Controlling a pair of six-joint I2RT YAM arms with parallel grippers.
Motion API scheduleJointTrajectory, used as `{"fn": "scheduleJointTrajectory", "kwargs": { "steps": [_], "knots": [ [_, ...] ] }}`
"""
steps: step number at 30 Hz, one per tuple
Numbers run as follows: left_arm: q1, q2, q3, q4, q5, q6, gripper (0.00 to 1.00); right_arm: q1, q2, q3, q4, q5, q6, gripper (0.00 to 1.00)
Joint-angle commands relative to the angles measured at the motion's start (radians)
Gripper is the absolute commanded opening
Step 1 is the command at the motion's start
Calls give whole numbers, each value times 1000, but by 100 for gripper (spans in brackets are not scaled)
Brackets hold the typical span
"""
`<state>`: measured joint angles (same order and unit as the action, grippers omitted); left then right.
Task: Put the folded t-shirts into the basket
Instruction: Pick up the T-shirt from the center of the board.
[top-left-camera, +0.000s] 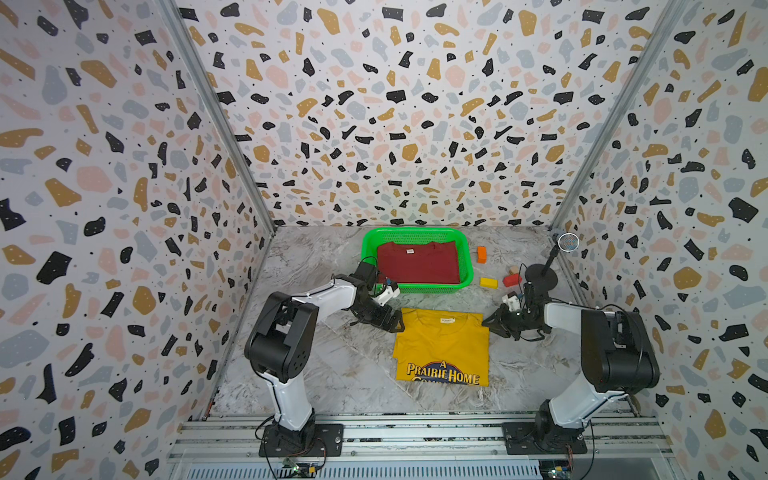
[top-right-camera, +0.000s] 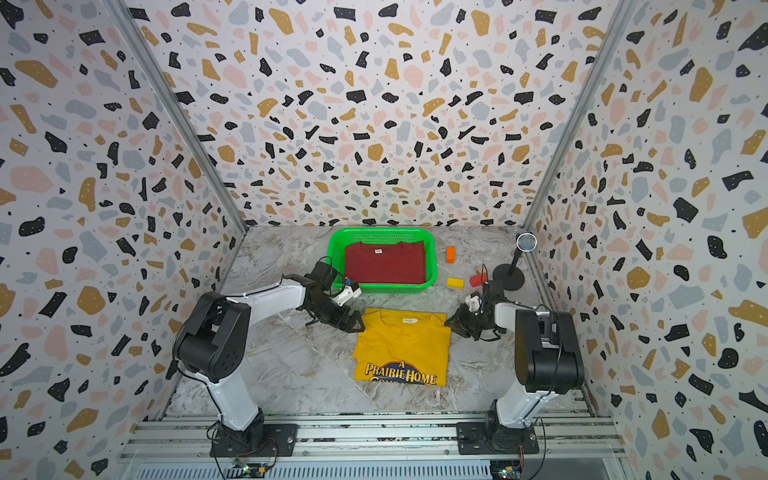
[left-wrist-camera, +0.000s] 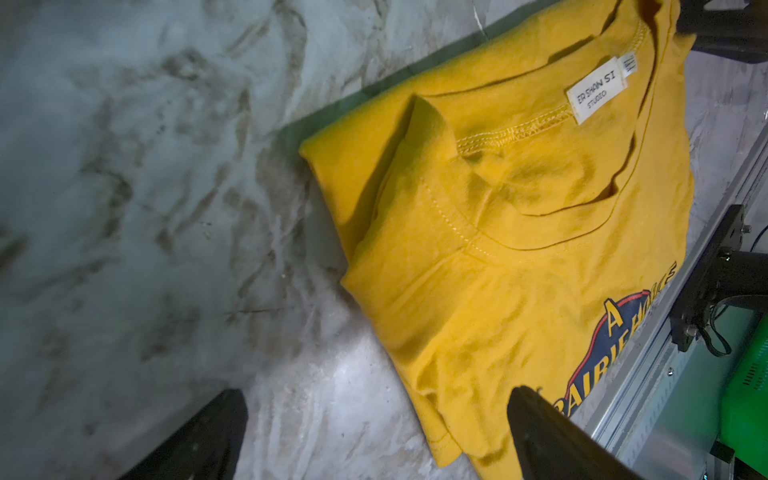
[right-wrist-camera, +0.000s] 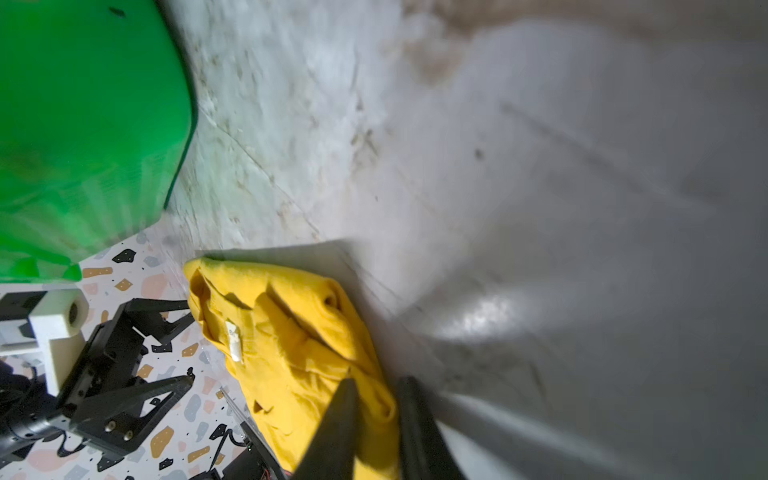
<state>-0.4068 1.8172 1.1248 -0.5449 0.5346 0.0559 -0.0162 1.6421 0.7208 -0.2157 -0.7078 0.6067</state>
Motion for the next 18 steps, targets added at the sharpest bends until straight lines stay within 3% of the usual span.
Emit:
{"fn": "scheduleJointTrajectory", "kwargs": {
  "steps": [1, 4, 8, 10, 12, 14, 16, 18],
  "knots": [
    [-4, -19, 3, -18, -32, 29, 100, 35, -88, -87, 19, -49, 62, 13],
    [0, -29, 8, -40, -53, 55, 100, 110, -160, -145, 54, -57, 147, 11],
    [16, -34, 1, -54, -66, 80, 100, 140, -326, -203, 8, 31, 201, 12],
    [29, -27, 4, -62, -67, 89, 100, 140, -402, -185, -88, 105, 159, 20],
    [38, -18, 6, -68, -67, 97, 100, 138, -430, -161, -156, 161, 114, 37],
    [39, -10, 10, -72, -75, 106, 100, 137, -412, -130, -189, 181, 81, 46],
    [39, -6, 10, -71, -76, 108, 100, 137, -371, -105, -194, 169, 59, 46],
    [39, -5, 8, -69, -77, 109, 100, 137, -331, -85, -175, 130, 51, 39]
  ]
}}
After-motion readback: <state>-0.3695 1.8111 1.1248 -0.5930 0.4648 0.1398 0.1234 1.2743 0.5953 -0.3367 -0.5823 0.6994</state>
